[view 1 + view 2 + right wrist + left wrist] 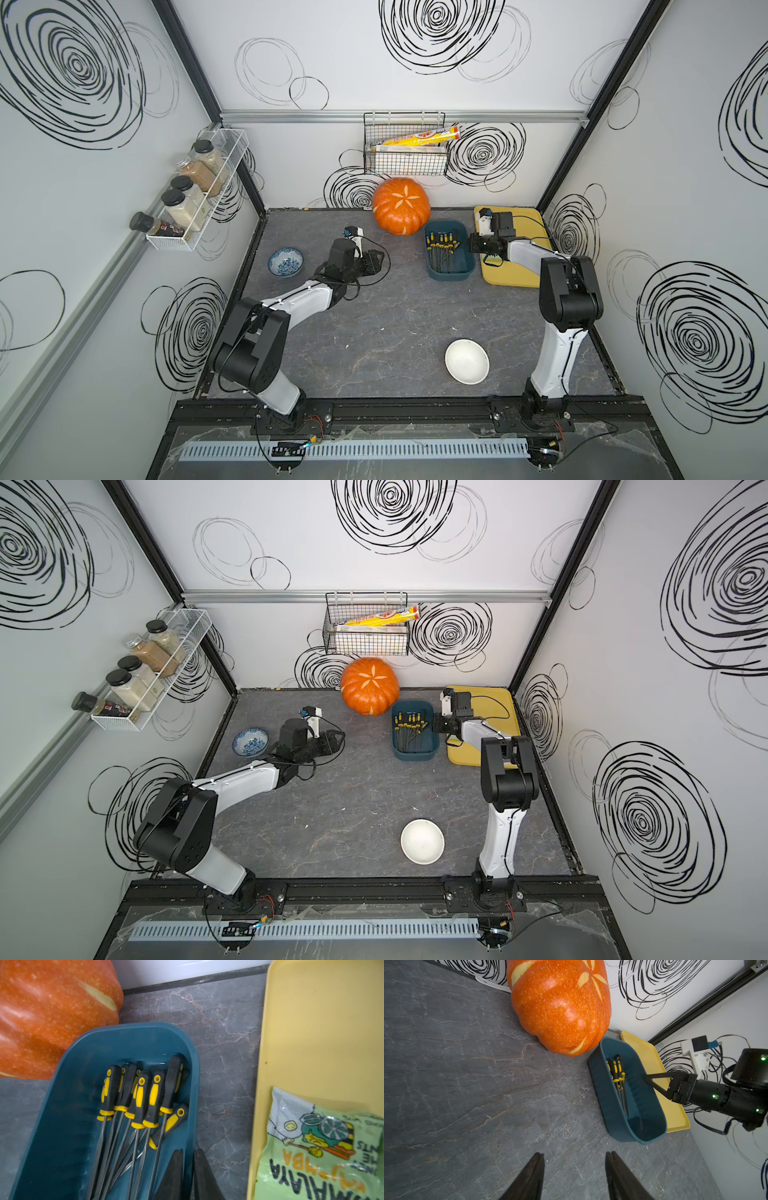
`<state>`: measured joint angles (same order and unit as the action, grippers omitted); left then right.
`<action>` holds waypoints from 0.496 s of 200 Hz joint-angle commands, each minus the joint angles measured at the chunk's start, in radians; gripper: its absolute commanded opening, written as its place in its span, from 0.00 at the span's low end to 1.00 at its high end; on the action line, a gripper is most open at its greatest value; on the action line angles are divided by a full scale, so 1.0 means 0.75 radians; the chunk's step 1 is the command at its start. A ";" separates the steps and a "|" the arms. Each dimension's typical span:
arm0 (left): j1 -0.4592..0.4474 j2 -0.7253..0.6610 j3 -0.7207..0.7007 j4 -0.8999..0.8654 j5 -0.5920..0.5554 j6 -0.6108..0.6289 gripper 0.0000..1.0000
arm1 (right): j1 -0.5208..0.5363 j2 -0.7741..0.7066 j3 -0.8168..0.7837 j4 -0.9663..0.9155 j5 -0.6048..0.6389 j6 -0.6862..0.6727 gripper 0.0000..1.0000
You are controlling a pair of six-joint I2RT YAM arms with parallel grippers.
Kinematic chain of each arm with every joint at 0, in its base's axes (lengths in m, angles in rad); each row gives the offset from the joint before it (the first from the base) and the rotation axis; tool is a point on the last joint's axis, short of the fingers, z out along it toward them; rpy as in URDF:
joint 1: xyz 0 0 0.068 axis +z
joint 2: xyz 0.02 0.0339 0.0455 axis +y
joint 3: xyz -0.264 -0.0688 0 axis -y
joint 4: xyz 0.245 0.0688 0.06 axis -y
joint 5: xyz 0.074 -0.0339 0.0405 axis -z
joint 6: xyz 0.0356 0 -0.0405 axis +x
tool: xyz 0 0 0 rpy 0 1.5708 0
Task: Take the file tool out of the storage box
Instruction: Move the storage box to the center of the board.
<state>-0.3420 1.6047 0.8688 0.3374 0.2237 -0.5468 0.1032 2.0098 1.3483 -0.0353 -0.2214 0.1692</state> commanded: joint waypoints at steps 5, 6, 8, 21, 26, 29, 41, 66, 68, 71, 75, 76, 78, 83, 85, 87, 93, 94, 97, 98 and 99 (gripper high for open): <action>0.000 0.019 0.015 0.038 0.032 -0.015 0.52 | 0.021 -0.064 -0.069 -0.041 0.018 0.023 0.09; 0.000 0.018 0.014 0.039 0.032 -0.016 0.52 | 0.022 -0.065 -0.072 -0.041 0.018 0.023 0.09; 0.000 0.020 0.014 0.039 0.034 -0.018 0.52 | 0.022 -0.071 -0.076 -0.041 0.019 0.025 0.08; 0.001 0.020 -0.007 0.067 0.054 -0.035 0.50 | 0.027 -0.102 -0.129 -0.026 0.014 0.035 0.05; 0.000 0.020 -0.017 0.076 0.062 -0.042 0.50 | 0.030 -0.111 -0.145 -0.026 0.017 0.040 0.03; -0.001 0.020 -0.021 0.080 0.066 -0.045 0.50 | 0.030 -0.117 -0.156 -0.028 0.017 0.042 0.03; -0.008 0.015 -0.047 0.101 0.082 -0.063 0.49 | 0.041 -0.149 -0.204 -0.027 0.015 0.067 0.02; -0.046 -0.018 -0.127 0.177 0.096 -0.108 0.47 | 0.103 -0.272 -0.344 -0.001 0.074 0.101 0.03; -0.051 -0.020 -0.132 0.181 0.096 -0.108 0.46 | 0.109 -0.282 -0.357 0.000 0.076 0.106 0.03; -0.057 -0.024 -0.140 0.185 0.098 -0.114 0.46 | 0.117 -0.293 -0.372 -0.001 0.078 0.114 0.03; -0.065 -0.027 -0.149 0.189 0.099 -0.115 0.46 | 0.125 -0.307 -0.390 -0.005 0.076 0.121 0.03; -0.067 -0.028 -0.151 0.192 0.099 -0.116 0.46 | 0.127 -0.311 -0.394 -0.005 0.075 0.124 0.03; -0.072 -0.030 -0.154 0.194 0.099 -0.117 0.46 | 0.131 -0.318 -0.403 -0.004 0.072 0.131 0.03; -0.082 -0.034 -0.167 0.202 0.101 -0.124 0.45 | 0.140 -0.337 -0.433 0.002 0.066 0.142 0.03; -0.086 -0.036 -0.172 0.207 0.101 -0.126 0.45 | 0.142 -0.343 -0.446 0.006 0.066 0.148 0.03; -0.092 -0.037 -0.179 0.210 0.103 -0.129 0.45 | 0.145 -0.350 -0.457 0.009 0.064 0.153 0.03; -0.105 -0.043 -0.194 0.224 0.106 -0.134 0.44 | 0.151 -0.370 -0.485 0.015 0.054 0.173 0.03; -0.109 -0.043 -0.197 0.226 0.105 -0.134 0.44 | 0.153 -0.372 -0.490 0.016 0.050 0.176 0.03; -0.114 -0.044 -0.205 0.228 0.104 -0.137 0.44 | 0.156 -0.379 -0.504 0.018 0.040 0.186 0.03; -0.116 -0.045 -0.207 0.228 0.104 -0.137 0.44 | 0.156 -0.382 -0.506 0.019 0.036 0.189 0.03; -0.120 -0.047 -0.209 0.228 0.103 -0.138 0.44 | 0.157 -0.385 -0.510 0.021 0.034 0.191 0.03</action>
<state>-0.3939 1.6062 0.7506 0.4232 0.2764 -0.6216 0.1902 1.7691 1.0386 0.0029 -0.1688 0.2527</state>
